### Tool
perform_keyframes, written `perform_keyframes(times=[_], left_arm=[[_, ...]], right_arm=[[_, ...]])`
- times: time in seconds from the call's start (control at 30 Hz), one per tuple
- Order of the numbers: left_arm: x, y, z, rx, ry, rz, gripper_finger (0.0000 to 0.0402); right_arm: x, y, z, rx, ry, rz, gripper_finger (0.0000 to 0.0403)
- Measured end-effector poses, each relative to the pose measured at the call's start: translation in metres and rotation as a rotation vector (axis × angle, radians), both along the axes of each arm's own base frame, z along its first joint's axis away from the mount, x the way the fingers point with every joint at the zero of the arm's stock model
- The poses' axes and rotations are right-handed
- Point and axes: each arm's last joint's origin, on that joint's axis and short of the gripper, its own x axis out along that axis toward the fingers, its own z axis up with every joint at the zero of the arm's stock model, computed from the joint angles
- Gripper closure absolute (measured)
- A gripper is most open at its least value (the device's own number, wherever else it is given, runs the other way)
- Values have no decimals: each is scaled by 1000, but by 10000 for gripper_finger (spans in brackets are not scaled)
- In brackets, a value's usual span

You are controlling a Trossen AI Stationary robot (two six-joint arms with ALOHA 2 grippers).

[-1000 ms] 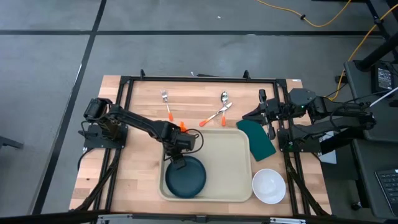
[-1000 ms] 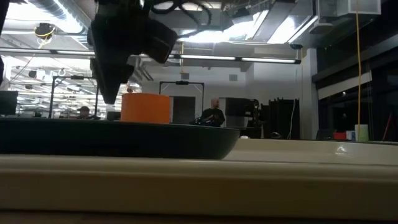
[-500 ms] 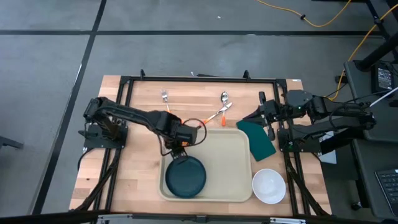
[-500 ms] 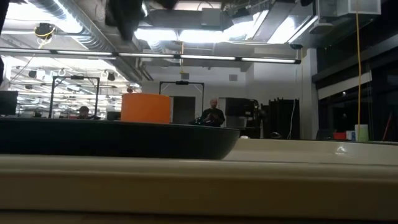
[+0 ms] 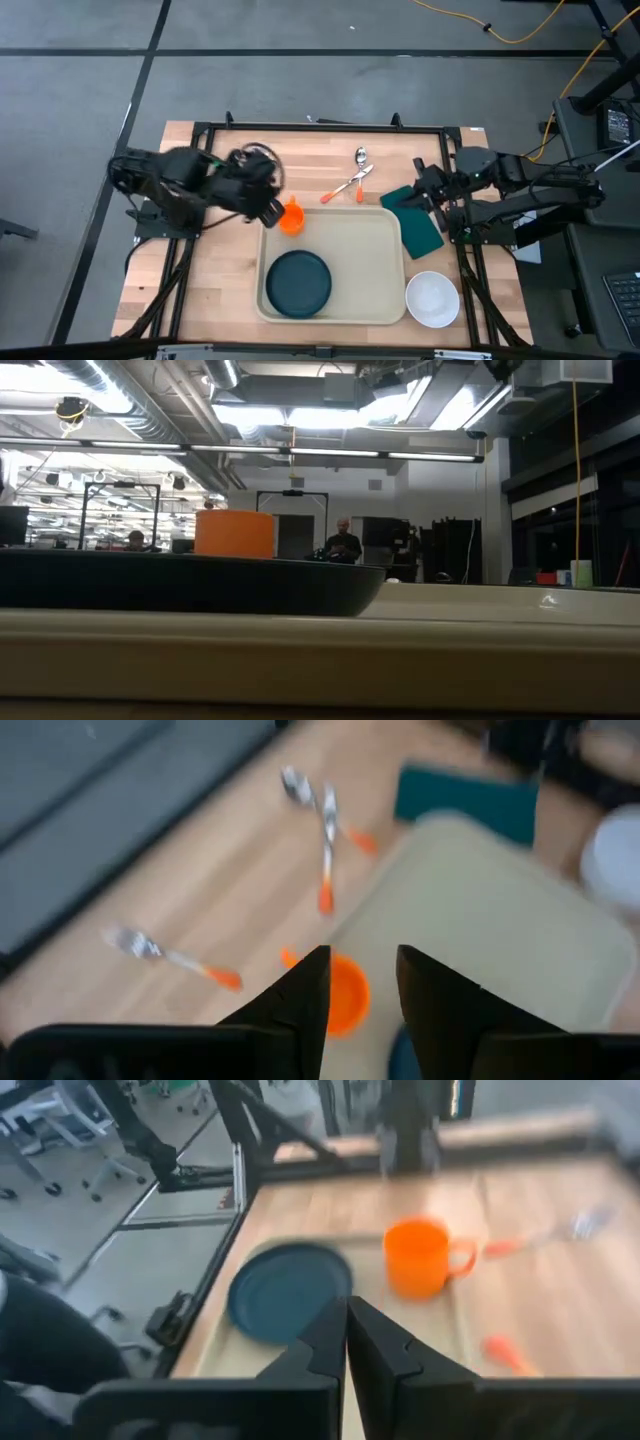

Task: Set up tray
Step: Put the white bowl on top of the blue plate on the light brown serving tray

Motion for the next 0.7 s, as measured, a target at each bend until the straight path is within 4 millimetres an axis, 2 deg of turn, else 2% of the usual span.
perform_keyframes(times=[0.17,0.3,0.53,0.7], left_arm=[[-26,0,17,70,-94,7,295],[-42,0,24,100,-128,-4,292],[-49,-3,26,175,-88,-80,297],[-49,-4,26,220,-57,-129,299]], right_arm=[[-4,7,-14,170,212,-69,384],[-6,16,-29,284,416,-218,384],[-1,38,-52,473,666,-543,384],[1,60,-69,529,840,-683,384]])
